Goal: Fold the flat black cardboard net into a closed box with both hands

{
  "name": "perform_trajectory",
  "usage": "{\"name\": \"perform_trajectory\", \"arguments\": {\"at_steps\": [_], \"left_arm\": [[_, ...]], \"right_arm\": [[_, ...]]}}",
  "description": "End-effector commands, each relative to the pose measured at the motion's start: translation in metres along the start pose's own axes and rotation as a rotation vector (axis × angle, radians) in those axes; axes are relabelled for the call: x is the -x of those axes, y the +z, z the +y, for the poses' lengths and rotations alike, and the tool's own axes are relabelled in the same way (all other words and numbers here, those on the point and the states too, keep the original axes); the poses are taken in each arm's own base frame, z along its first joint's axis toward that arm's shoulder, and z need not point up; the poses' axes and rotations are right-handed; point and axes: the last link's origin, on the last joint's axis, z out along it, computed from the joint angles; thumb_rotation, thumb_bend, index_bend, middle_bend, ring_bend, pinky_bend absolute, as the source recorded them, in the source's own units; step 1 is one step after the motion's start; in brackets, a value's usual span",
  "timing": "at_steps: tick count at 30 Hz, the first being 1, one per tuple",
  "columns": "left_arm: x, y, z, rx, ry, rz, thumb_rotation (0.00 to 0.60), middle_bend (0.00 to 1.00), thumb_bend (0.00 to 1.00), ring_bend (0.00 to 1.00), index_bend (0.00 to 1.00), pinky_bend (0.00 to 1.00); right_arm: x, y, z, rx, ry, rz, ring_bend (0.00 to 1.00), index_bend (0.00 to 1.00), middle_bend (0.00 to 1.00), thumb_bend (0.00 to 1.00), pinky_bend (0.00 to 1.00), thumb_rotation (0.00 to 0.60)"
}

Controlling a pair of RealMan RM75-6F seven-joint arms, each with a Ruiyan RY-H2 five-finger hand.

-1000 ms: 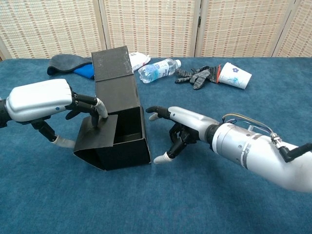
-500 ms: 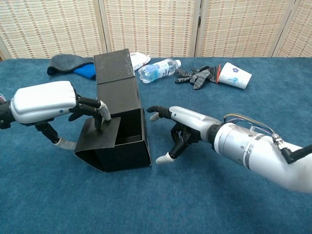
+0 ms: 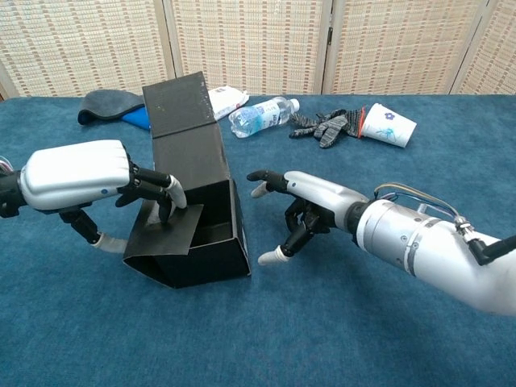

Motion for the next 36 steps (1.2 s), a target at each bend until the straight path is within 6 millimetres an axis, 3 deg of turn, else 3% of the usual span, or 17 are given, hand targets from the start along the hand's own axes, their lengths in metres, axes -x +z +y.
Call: {"name": "perform_trajectory", "arguments": {"at_steps": [1,15,24,36], "left_arm": [[0.002,0.0,0.001,0.008,0.01,-0.015,0.6,0.38,0.25,0.68,0.45,0.91],[-0.003,0.004,0.001,0.015,0.05,-0.029,0.6,0.41,0.34,0.68,0.48,0.91],[-0.007,0.003,0.0,0.001,0.054,-0.015,0.6,0.41,0.34,0.69,0.47,0.91],[-0.009,0.006,-0.001,0.0,0.04,0.003,0.6,0.41,0.34,0.69,0.46,0.91]], "right_arm": [[0.0,0.0,0.001,0.001,0.0,-0.002,0.75,0.0,0.12,0.04,0.9,0.6],[-0.004,-0.003,-0.004,-0.014,0.058,-0.02,0.74,0.0,0.12,0.04,0.9,0.6],[-0.026,-0.005,-0.018,-0.008,0.205,-0.055,0.74,0.0,0.12,0.04,0.9,0.6],[-0.055,-0.009,-0.018,0.039,0.264,-0.034,0.75,0.0,0.12,0.06,0.9,0.6]]}}
